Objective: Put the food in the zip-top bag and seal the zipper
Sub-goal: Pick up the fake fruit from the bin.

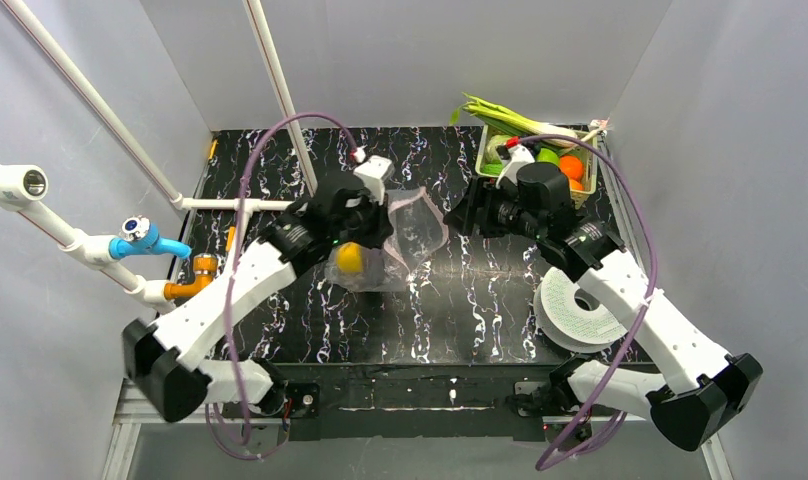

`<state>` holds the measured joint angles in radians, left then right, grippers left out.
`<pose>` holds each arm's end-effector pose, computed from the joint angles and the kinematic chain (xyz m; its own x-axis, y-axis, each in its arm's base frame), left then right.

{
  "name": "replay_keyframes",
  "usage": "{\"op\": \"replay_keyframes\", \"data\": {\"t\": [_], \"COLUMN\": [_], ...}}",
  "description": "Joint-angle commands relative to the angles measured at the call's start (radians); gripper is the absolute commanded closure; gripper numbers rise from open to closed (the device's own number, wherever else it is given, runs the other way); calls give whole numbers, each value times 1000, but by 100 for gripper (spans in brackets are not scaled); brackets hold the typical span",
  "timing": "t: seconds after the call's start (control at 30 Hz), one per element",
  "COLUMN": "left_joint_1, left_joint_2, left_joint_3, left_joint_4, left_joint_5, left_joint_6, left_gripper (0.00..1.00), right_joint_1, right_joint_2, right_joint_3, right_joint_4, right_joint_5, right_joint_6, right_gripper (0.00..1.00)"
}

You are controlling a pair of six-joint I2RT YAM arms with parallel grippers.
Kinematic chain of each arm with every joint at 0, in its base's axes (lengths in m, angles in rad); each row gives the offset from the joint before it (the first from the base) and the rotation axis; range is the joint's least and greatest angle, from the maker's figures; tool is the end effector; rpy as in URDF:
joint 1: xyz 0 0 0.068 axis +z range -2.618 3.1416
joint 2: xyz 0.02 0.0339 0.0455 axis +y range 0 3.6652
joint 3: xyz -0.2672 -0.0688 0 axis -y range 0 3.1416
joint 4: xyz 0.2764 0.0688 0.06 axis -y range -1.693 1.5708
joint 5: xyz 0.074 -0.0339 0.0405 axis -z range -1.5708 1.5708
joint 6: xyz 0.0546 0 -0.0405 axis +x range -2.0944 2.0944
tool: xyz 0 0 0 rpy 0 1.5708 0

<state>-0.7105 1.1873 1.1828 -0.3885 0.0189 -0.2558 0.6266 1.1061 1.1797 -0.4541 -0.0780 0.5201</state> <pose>0.2385 -0.2065 0.3708 -0.4492 0.0528 -0.8919 0.5702 0.7854 -0.2407 0.2330 0.1739 0.3848 -0.5807 0.1913 -0.7913 -0.4087 0.7722 0.4865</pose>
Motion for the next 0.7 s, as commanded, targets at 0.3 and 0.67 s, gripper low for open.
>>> {"op": "replay_keyframes", "data": {"t": [0.3,0.67], "left_joint_1": [0,-1], "left_joint_2": [135,121], "left_joint_3": [74,67], "left_joint_4": [-174,-159], "left_joint_5": [-21,29], "left_joint_6": [-20,-25], "left_gripper": [100,100], "right_joint_1": [-286,-445], "right_joint_2": [146,403], "right_joint_3": [12,158], "right_joint_4": [-17,62], "right_joint_5": [124,208], "right_joint_6": [-6,-35], "right_gripper": [27,16]}}
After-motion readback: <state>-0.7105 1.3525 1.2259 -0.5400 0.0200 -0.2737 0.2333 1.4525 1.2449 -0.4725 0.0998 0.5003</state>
